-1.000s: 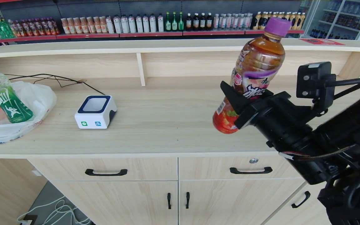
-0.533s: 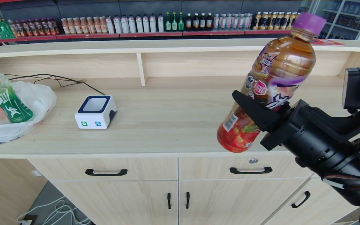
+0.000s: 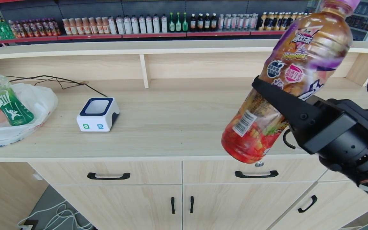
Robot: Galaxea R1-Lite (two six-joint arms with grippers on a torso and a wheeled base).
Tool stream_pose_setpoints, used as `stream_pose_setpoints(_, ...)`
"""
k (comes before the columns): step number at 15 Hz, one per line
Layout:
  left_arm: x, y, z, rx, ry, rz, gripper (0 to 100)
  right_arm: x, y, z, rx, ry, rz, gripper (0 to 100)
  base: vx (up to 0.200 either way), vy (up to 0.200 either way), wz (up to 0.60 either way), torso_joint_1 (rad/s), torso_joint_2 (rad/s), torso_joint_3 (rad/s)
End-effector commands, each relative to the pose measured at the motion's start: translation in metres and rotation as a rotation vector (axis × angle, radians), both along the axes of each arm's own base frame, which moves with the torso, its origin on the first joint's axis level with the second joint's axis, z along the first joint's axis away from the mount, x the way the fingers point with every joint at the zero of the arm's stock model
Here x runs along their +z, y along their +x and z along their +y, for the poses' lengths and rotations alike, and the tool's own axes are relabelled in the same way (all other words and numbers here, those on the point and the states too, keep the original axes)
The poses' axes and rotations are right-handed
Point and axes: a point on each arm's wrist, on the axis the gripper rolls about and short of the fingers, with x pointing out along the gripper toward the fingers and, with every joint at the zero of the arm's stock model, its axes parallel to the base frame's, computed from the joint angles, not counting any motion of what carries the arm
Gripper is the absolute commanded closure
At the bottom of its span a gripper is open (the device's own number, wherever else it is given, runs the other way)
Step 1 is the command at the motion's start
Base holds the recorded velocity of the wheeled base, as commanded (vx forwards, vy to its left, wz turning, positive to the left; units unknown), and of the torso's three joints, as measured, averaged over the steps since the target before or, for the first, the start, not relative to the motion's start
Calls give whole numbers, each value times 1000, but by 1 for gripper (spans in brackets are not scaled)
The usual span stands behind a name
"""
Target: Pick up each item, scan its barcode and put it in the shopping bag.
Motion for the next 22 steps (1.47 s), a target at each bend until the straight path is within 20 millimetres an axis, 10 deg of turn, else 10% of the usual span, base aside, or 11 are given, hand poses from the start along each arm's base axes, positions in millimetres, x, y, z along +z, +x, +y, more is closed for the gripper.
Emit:
stream_pose_setpoints(1,0,0,0,0,-1,0,0,13,-6,-3,38,44,-24,100,0,0,0,0,0,0)
stream_pose_setpoints(22,0,0,0,0,-1,0,0,49,-26,17,417,52,-138,100,0,0,0,0,0,0)
